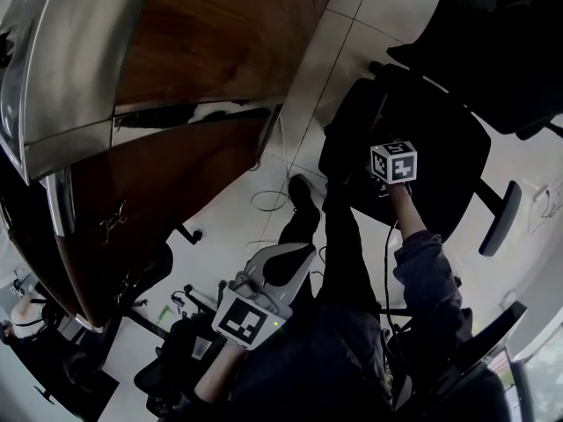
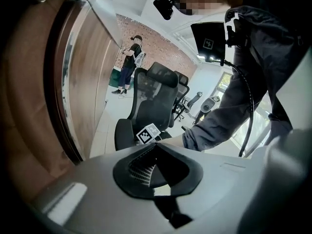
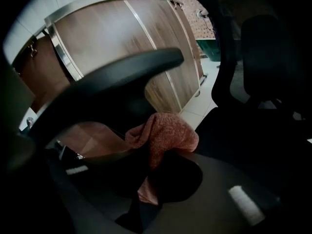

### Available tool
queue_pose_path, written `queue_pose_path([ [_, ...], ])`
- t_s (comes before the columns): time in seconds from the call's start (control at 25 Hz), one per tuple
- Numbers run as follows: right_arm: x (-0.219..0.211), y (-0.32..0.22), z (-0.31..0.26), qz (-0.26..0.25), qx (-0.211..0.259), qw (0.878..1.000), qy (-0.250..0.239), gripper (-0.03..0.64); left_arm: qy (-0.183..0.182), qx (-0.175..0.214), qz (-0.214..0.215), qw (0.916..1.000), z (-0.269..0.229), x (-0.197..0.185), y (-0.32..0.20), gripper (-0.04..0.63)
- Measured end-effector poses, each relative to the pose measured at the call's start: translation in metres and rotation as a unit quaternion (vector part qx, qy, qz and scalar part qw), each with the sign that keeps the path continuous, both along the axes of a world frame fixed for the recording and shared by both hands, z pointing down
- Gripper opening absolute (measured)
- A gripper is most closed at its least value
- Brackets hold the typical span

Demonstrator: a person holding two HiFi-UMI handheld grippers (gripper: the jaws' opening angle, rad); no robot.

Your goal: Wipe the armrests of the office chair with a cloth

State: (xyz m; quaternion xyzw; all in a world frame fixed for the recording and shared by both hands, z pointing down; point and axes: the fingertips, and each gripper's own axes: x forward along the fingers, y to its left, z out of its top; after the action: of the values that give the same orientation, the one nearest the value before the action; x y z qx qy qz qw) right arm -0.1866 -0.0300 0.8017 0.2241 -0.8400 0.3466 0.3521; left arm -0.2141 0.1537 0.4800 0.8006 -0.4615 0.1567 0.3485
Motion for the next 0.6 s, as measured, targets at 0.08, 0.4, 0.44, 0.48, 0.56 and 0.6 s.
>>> queue_pose_path([
  [0.08, 0.002, 0.001, 0.023, 0.0, -0.011, 1.0, 0.025, 0.048, -0.001, -0.006, -0.002, 1.0, 0.004, -0.002, 0.006, 0.017],
  [0.4, 0.0, 0.001, 0.0, 0.016, -0.009, 1.0, -0.013, 0.048, 0.004, -0.003, 0.002, 1.0, 0.01, -0.003, 0.01, 0.017],
  [0.44, 0.0, 0.001, -0.01, 0.019, -0.006, 1.0, -0.023, 0.048, 0.005, -0.001, 0.003, 1.0, 0.01, -0.003, 0.008, 0.017],
  [0.48, 0.002, 0.001, -0.02, 0.022, -0.002, 0.999, -0.033, 0.048, 0.005, 0.002, 0.004, 1.0, 0.01, -0.003, 0.006, 0.017],
  [0.56, 0.006, 0.002, -0.041, 0.028, 0.007, 0.998, -0.05, 0.048, 0.008, 0.007, 0.008, 0.9999, 0.01, -0.002, 0.002, 0.017],
  [0.6, 0.009, 0.003, -0.051, 0.03, 0.012, 0.998, -0.057, 0.048, 0.009, 0.01, 0.01, 0.9999, 0.01, -0.001, 0.001, 0.017],
])
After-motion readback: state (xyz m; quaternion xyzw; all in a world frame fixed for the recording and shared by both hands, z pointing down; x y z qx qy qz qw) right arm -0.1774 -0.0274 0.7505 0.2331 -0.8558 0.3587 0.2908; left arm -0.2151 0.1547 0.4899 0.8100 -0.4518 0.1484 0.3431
